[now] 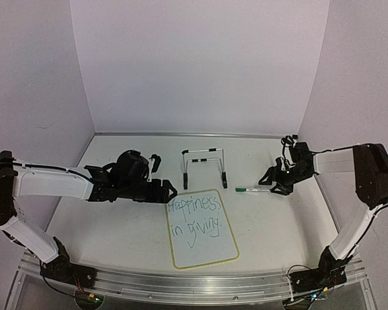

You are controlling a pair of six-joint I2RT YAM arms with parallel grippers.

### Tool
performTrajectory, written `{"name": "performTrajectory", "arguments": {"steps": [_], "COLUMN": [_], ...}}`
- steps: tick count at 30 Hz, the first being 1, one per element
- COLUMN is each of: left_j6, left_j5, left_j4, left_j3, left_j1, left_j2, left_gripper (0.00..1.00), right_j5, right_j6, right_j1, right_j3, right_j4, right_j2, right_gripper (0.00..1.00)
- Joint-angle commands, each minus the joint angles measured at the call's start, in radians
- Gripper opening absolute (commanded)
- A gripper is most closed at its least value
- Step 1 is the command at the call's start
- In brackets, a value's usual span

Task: Write a sentence on the whiteboard
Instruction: Put down the whiteboard marker at the center of the board, then reset both arms

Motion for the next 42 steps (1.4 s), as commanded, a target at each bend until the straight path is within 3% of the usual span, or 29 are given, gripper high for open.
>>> {"name": "performTrajectory", "arguments": {"steps": [1, 6, 13, 21, 28, 34, 38, 42], "left_j6": [-0.057, -0.071, -0.022, 0.136, 0.162, 0.266, 0.313, 0.363], "left_j5": [-0.009, -0.001, 0.015, 0.088, 0.141, -0.068, -0.119, -0.149], "left_j4": [0.013, 0.014, -0.027, -0.056, 0.019, 0.198, 0.337, 0.356], "left_j3": [-0.024, -0.036, -0.037, -0.006, -0.026, -0.162, -0.287, -0.332], "left_j1": [0.019, 0.041, 0.164, 0.498, 0.801, 0.827, 0.826, 0.825], "left_j2": [0.005, -0.002, -0.031, -0.073, -0.118, -0.262, -0.334, -0.344], "left_gripper": [0.79, 0.79, 0.82, 0.85, 0.86, 0.98, 1.0, 0.99], "right_j5": [0.123, 0.223, 0.307, 0.384, 0.472, 0.532, 0.545, 0.554], "right_j6": [-0.005, -0.038, -0.076, -0.113, -0.125, -0.141, -0.172, -0.208], "right_j1": [-0.013, -0.012, -0.013, -0.041, -0.079, -0.079, -0.079, -0.079], "right_j3": [0.01, 0.027, 0.036, 0.023, -0.074, -0.236, -0.37, -0.453], "right_j4": [-0.026, -0.09, -0.116, -0.077, 0.065, 0.257, 0.421, 0.523], "right_j2": [-0.042, -0.091, -0.156, -0.225, -0.381, -0.536, -0.589, -0.598], "right_gripper": [0.75, 0.98, 0.98, 0.98, 0.98, 0.98, 0.98, 0.98]}}
